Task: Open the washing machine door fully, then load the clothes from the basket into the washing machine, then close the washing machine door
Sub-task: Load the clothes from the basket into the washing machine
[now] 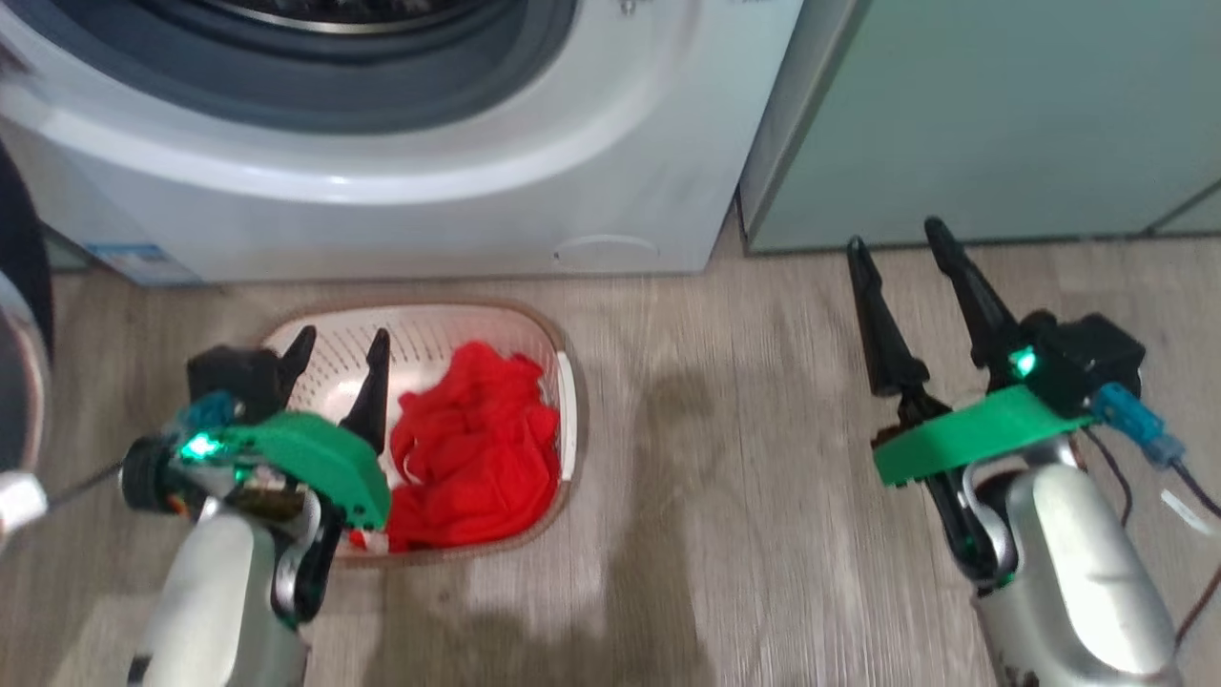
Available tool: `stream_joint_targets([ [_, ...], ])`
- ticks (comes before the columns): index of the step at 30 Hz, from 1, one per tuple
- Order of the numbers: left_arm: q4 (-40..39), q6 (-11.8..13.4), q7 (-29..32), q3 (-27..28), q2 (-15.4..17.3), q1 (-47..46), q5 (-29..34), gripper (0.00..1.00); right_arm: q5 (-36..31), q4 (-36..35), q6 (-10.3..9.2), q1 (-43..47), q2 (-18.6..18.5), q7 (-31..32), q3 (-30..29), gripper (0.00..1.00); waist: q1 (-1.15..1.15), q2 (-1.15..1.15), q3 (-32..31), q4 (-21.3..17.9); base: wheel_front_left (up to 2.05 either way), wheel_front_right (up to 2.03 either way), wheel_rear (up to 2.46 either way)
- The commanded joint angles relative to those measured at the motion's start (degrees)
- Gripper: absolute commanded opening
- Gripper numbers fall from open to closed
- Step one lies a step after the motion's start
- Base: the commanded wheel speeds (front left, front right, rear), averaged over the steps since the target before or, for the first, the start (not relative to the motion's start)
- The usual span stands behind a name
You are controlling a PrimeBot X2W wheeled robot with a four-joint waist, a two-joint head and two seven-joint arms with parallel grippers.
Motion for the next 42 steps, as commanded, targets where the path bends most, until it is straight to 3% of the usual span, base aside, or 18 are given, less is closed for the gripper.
stream_joint_targets([
  [1,2.77,-0.94,0.51,1.40,1.40,-4.37,-0.68,1.00,-0.45,-2.56,0.00,-2.38,0.34,-0.08,1.78,1.00,0.00,0.00,4.62,-0.92,0.00,0.00,0.00],
  [9,24.30,-4.26,1.16,-0.86,1.64,-16.13,-3.09,1.00,-0.63,-4.68,0.00,-6.17,0.34,-0.28,3.55,1.00,0.00,0.00,13.72,-2.96,0.00,0.00,0.00],
  [17,41.55,-5.67,0.98,-3.67,3.32,-26.47,-6.48,1.00,0.35,-6.70,0.00,-9.58,0.34,-1.36,5.62,1.00,0.00,0.00,23.73,-5.86,0.00,0.00,0.00],
  [31,51.71,-5.77,4.57,-9.98,7.06,-34.32,-14.82,1.00,2.01,-6.62,0.00,-12.76,0.34,-2.97,7.31,1.00,0.00,0.00,33.15,-8.33,0.00,0.00,0.00],
  [42,57.03,-5.77,8.72,-13.60,8.56,-37.94,-19.82,1.00,3.22,-5.87,0.00,-13.63,0.34,-3.39,8.59,1.00,0.00,0.00,35.79,-9.48,0.00,0.00,0.00],
])
